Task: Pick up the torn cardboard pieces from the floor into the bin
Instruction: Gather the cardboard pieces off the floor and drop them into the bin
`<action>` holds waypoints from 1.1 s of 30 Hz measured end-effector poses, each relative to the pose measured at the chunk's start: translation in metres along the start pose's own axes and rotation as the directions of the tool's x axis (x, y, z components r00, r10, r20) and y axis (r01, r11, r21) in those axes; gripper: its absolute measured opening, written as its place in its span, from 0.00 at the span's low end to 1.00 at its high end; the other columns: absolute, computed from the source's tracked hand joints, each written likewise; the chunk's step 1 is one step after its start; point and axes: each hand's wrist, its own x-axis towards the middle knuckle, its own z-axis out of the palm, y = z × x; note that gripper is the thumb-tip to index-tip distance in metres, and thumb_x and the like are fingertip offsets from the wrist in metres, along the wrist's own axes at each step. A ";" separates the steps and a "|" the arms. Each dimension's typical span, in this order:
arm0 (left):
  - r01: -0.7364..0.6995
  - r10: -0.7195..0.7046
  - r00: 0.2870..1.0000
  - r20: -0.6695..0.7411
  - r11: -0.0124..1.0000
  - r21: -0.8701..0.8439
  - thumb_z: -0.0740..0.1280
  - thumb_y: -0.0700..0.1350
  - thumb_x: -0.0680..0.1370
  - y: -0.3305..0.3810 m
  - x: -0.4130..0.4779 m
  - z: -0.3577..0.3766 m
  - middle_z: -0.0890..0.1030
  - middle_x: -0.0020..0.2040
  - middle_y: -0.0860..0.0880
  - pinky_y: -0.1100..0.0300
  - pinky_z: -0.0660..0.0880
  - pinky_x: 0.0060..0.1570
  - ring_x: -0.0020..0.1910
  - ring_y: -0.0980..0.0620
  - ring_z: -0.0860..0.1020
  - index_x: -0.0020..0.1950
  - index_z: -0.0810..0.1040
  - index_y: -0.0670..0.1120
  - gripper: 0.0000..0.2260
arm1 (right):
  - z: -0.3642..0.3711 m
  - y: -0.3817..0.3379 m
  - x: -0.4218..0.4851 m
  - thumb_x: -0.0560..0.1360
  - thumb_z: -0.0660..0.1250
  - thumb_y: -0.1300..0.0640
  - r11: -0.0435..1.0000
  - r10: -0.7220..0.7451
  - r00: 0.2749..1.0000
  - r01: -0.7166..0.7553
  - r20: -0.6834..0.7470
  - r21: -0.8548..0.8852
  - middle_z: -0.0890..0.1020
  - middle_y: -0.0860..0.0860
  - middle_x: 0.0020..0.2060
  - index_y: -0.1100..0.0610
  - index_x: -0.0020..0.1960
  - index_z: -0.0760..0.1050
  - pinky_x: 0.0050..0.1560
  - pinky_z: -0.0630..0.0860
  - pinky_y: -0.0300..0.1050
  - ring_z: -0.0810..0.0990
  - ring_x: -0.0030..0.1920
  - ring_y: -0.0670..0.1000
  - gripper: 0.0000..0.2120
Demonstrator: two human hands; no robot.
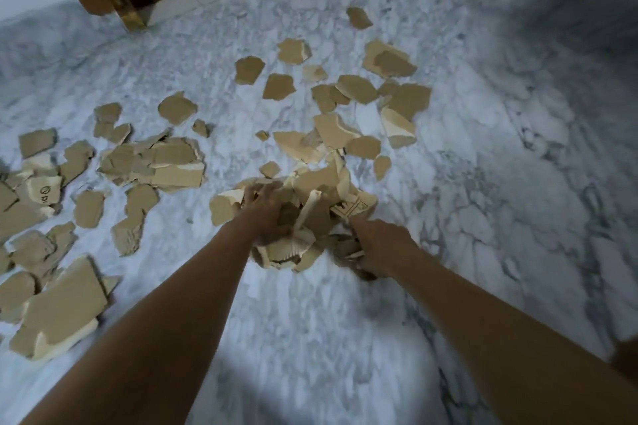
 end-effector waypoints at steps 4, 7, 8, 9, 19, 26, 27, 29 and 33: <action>0.061 -0.054 0.996 -0.066 0.992 0.106 0.68 0.59 0.75 0.011 -0.006 0.000 0.62 0.74 0.45 0.39 0.66 0.67 0.72 0.39 0.62 0.73 0.67 0.50 0.29 | -0.008 0.012 0.005 0.71 0.73 0.50 0.996 0.023 0.987 -0.036 0.161 0.079 0.78 0.53 0.58 0.52 0.68 0.66 0.52 0.77 0.50 0.80 0.57 0.58 0.29; 0.074 -0.070 0.991 -0.117 0.997 0.035 0.69 0.56 0.75 0.017 -0.017 -0.002 0.77 0.63 0.44 0.48 0.75 0.58 0.61 0.42 0.76 0.67 0.70 0.45 0.25 | -0.030 0.026 0.011 0.71 0.75 0.52 0.953 0.008 0.977 -0.071 0.211 0.294 0.80 0.51 0.53 0.51 0.60 0.74 0.49 0.77 0.46 0.79 0.54 0.54 0.20; 0.073 -0.073 0.992 -0.106 0.997 0.001 0.68 0.54 0.75 0.017 -0.020 -0.004 0.78 0.60 0.45 0.51 0.75 0.56 0.58 0.43 0.77 0.65 0.71 0.45 0.22 | -0.040 0.031 0.014 0.71 0.76 0.52 0.929 0.015 0.981 -0.085 0.191 0.360 0.79 0.50 0.49 0.51 0.56 0.73 0.44 0.75 0.44 0.79 0.49 0.52 0.18; 0.074 -0.077 0.994 -0.074 0.996 -0.041 0.68 0.54 0.76 0.018 -0.023 -0.008 0.79 0.58 0.46 0.53 0.74 0.55 0.56 0.45 0.78 0.64 0.72 0.46 0.20 | -0.049 0.035 0.019 0.70 0.76 0.51 0.907 0.038 0.985 -0.105 0.170 0.409 0.79 0.50 0.47 0.52 0.55 0.73 0.41 0.72 0.43 0.77 0.46 0.51 0.18; 0.145 -0.146 0.989 0.025 0.920 -0.363 0.73 0.57 0.71 -0.018 -0.043 -0.065 0.81 0.40 0.47 0.58 0.71 0.35 0.41 0.48 0.80 0.44 0.80 0.47 0.14 | -0.022 0.022 0.062 0.66 0.69 0.37 0.870 0.270 0.963 -0.255 0.026 0.422 0.73 0.56 0.61 0.52 0.67 0.68 0.58 0.77 0.58 0.75 0.60 0.62 0.35; -0.123 0.152 0.984 0.096 0.959 -0.256 0.70 0.60 0.69 0.043 0.028 -0.074 0.76 0.38 0.48 0.47 0.78 0.47 0.38 0.50 0.76 0.38 0.76 0.48 0.15 | -0.013 0.046 0.035 0.72 0.74 0.51 0.852 0.115 0.980 -0.182 0.162 0.491 0.76 0.56 0.58 0.57 0.59 0.67 0.49 0.72 0.48 0.76 0.59 0.58 0.22; -0.163 0.191 0.975 0.113 0.963 -0.216 0.70 0.61 0.68 0.053 0.037 -0.066 0.75 0.39 0.48 0.47 0.78 0.46 0.38 0.50 0.75 0.39 0.74 0.49 0.16 | -0.011 0.051 0.031 0.72 0.74 0.52 0.846 0.116 0.977 -0.192 0.179 0.498 0.76 0.56 0.59 0.57 0.61 0.66 0.49 0.72 0.48 0.76 0.60 0.59 0.25; -0.194 0.215 0.966 0.143 0.969 -0.152 0.71 0.57 0.71 0.069 0.047 -0.050 0.77 0.44 0.48 0.52 0.76 0.46 0.42 0.49 0.77 0.45 0.75 0.49 0.13 | -0.006 0.061 0.024 0.71 0.75 0.52 0.824 0.118 0.968 -0.219 0.220 0.523 0.75 0.58 0.60 0.57 0.62 0.64 0.49 0.72 0.48 0.76 0.59 0.59 0.28; -0.237 0.237 0.971 0.012 0.971 -0.014 0.70 0.54 0.72 0.077 0.050 -0.023 0.76 0.44 0.50 0.52 0.75 0.47 0.47 0.46 0.77 0.43 0.72 0.52 0.10 | 0.009 0.077 0.011 0.72 0.74 0.52 0.806 0.104 0.960 -0.236 0.262 0.544 0.76 0.56 0.58 0.55 0.65 0.65 0.51 0.76 0.51 0.77 0.55 0.56 0.27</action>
